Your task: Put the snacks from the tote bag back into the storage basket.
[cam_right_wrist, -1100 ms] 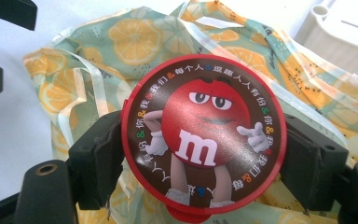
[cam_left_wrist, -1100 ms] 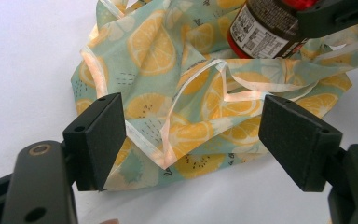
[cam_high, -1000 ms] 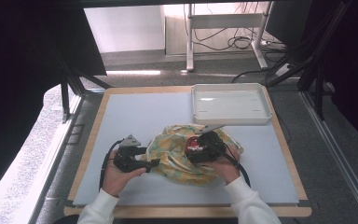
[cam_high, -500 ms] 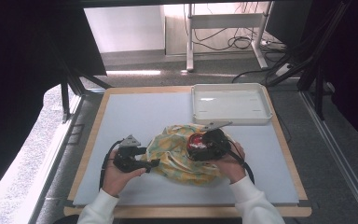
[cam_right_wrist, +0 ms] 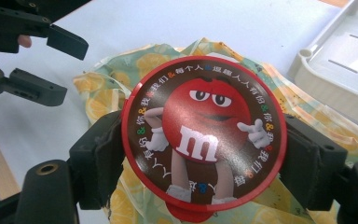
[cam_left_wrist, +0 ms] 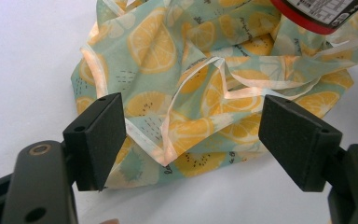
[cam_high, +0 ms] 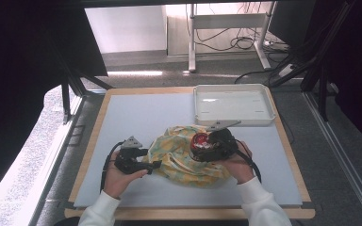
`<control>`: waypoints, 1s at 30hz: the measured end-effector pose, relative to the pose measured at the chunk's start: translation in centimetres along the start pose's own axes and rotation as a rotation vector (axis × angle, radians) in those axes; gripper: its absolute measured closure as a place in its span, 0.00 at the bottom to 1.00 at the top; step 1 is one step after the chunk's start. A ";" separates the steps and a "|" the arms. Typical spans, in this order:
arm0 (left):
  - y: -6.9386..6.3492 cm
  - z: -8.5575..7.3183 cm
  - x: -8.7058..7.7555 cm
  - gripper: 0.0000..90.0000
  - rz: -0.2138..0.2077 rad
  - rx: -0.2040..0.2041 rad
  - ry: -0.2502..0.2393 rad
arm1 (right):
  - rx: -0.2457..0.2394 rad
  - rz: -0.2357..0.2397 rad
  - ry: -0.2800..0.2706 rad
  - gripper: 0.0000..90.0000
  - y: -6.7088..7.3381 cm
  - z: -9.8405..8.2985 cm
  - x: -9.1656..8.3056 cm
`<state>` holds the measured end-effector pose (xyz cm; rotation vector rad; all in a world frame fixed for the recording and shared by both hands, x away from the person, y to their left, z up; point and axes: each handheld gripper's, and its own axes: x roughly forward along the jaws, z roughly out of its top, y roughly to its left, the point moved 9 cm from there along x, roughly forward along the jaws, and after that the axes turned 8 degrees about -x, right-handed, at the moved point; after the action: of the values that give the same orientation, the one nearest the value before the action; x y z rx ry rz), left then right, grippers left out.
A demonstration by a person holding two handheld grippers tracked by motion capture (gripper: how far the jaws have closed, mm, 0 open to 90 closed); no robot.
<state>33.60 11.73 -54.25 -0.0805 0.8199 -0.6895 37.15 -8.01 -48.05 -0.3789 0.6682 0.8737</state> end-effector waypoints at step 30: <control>0.1 0.3 -0.5 0.26 -0.010 -0.005 -0.019 | 0.017 -0.025 -0.010 0.26 -3.1 3.1 -1.7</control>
<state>33.60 12.09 -53.75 -0.0958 0.8035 -0.6946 40.03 -9.09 -44.52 -0.3665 0.6599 0.8455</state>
